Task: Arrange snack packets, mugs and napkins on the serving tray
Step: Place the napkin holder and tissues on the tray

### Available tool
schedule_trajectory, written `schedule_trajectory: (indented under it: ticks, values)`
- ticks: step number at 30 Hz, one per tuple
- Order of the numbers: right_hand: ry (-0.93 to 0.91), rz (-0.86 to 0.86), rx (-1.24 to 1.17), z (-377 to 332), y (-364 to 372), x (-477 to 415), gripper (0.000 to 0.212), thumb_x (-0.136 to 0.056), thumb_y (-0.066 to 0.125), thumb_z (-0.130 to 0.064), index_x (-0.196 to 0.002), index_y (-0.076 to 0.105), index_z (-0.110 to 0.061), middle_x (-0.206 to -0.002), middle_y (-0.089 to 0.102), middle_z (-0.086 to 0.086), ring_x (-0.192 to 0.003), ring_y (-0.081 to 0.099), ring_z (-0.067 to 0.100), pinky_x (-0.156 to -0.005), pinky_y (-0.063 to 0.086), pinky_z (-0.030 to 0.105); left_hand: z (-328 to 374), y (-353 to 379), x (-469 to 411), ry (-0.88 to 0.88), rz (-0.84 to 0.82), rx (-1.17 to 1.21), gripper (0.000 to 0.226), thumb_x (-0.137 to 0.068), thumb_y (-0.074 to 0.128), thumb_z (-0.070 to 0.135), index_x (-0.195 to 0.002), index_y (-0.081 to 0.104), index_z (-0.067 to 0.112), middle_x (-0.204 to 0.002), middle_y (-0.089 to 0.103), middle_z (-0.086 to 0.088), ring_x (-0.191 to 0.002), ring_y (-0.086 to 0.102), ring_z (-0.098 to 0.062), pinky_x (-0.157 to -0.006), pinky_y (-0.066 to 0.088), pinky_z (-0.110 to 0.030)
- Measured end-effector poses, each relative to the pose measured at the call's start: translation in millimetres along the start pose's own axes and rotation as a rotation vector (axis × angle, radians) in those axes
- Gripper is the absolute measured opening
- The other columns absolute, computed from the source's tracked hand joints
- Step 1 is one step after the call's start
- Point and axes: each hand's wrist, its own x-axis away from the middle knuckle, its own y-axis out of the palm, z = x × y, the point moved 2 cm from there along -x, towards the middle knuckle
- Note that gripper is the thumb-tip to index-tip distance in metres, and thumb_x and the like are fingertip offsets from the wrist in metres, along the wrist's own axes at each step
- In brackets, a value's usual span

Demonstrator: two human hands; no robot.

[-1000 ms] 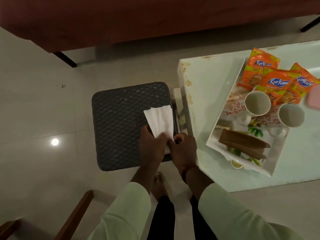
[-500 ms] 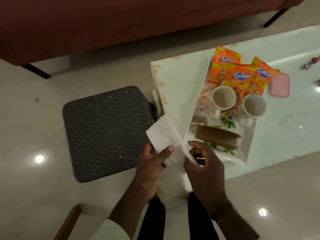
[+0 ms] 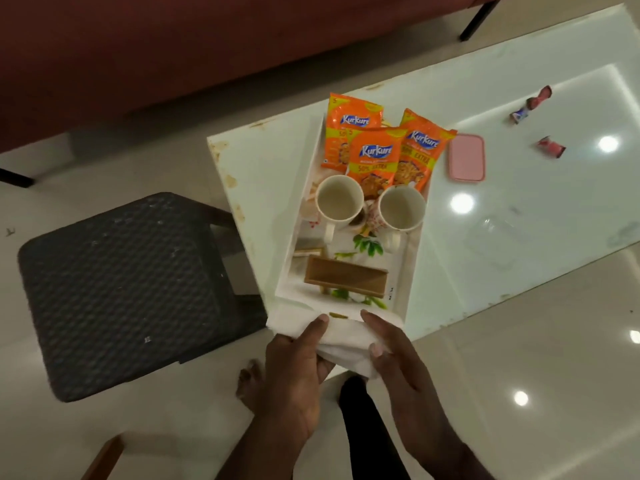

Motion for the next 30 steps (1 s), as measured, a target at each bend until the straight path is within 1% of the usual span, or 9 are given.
schedule_trajectory:
  ticks: [2, 5, 10, 13, 18, 21, 23, 27, 30]
  values:
    - [0.247, -0.011, -0.203, 4, -14, -10, 0.025, -0.094, 0.058, -0.040, -0.113, 0.071, -0.032, -0.119, 0.069, -0.010, -0.113, 0.064, 0.012, -0.092, 0.056, 0.033, -6, 12, -3, 0.022, 0.050, -0.032, 0.031, -0.079, 0.074, 0.011, -0.108, 0.067, 0.019, -0.103, 0.076, -0.009, -0.093, 0.073, -0.026, -0.062, 0.060, -0.033]
    - [0.420, 0.058, -0.191, 8, -36, -36, 0.015, -0.091, 0.065, -0.013, -0.095, 0.076, -0.021, -0.104, 0.074, 0.005, -0.098, 0.069, 0.026, -0.083, 0.057, 0.044, -10, 28, -16, 0.034, 0.128, -0.105, 0.027, -0.077, 0.078, 0.019, -0.100, 0.066, 0.026, -0.104, 0.073, -0.007, -0.096, 0.070, -0.026, -0.059, 0.060, -0.034]
    - [0.569, 0.189, -0.468, 12, -50, -82, 0.020, -0.083, 0.070, -0.004, -0.103, 0.067, -0.006, -0.100, 0.070, 0.009, -0.088, 0.065, 0.022, -0.063, 0.055, 0.027, 6, 47, -49, 0.109, 0.224, -0.216, 0.033, -0.076, 0.081, 0.025, -0.103, 0.061, 0.023, -0.097, 0.067, -0.005, -0.086, 0.070, -0.027, -0.050, 0.056, -0.029]
    - [0.605, 0.265, -0.507, 16, -45, -105, 0.018, -0.079, 0.074, -0.002, -0.094, 0.065, -0.005, -0.090, 0.067, 0.010, -0.080, 0.064, 0.021, -0.059, 0.055, 0.027, 16, 50, -69, 0.179, 0.305, -0.407, 0.035, -0.074, 0.081, 0.035, -0.099, 0.063, 0.017, -0.087, 0.067, -0.007, -0.069, 0.069, -0.022, -0.049, 0.057, -0.028]
    - [0.669, 0.398, -0.525, 34, -36, -130, 0.015, -0.079, 0.074, -0.001, -0.086, 0.062, -0.005, -0.093, 0.063, 0.012, -0.088, 0.062, 0.025, -0.060, 0.055, 0.029, 25, 41, -95, 0.245, 0.326, -0.706, 0.040, -0.082, 0.072, 0.043, -0.106, 0.065, 0.011, -0.084, 0.070, -0.009, -0.051, 0.068, -0.014, -0.044, 0.053, -0.023]
    - [0.688, 0.441, -0.514, 44, -31, -136, 0.012, -0.080, 0.074, -0.002, -0.083, 0.063, -0.004, -0.089, 0.063, 0.012, -0.087, 0.062, 0.026, -0.061, 0.056, 0.031, 30, 36, -106, 0.272, 0.329, -0.742, 0.037, -0.083, 0.069, 0.045, -0.102, 0.067, 0.013, -0.082, 0.069, -0.007, -0.062, 0.070, -0.021, -0.050, 0.058, -0.030]
    - [0.691, 0.474, -0.502, 47, -31, -139, 0.012, -0.081, 0.073, -0.002, -0.078, 0.062, -0.006, -0.084, 0.062, 0.011, -0.081, 0.062, 0.025, -0.055, 0.057, 0.030, 34, 35, -113, 0.280, 0.329, -0.720, 0.032, -0.083, 0.069, 0.045, -0.097, 0.067, 0.016, -0.085, 0.069, -0.007, -0.067, 0.070, -0.023, -0.052, 0.059, -0.032]
    - [0.704, 0.565, -0.539, 47, -34, -138, 0.012, -0.084, 0.069, -0.001, -0.077, 0.061, -0.007, -0.081, 0.062, 0.010, -0.073, 0.062, 0.022, -0.039, 0.052, 0.020, 40, 34, -118, 0.245, 0.285, -0.582, 0.027, -0.083, 0.074, 0.036, -0.096, 0.066, 0.014, -0.077, 0.072, -0.009, -0.047, 0.065, -0.012, -0.050, 0.055, -0.027]
    - [0.714, 0.620, -0.517, 47, -37, -135, 0.010, -0.087, 0.067, -0.011, -0.080, 0.061, -0.009, -0.084, 0.064, 0.009, -0.073, 0.064, 0.023, -0.041, 0.051, 0.023, 44, 31, -116, 0.221, 0.253, -0.574, 0.027, -0.083, 0.073, 0.035, -0.097, 0.067, 0.013, -0.081, 0.073, -0.011, -0.055, 0.067, -0.017, -0.055, 0.057, -0.031]
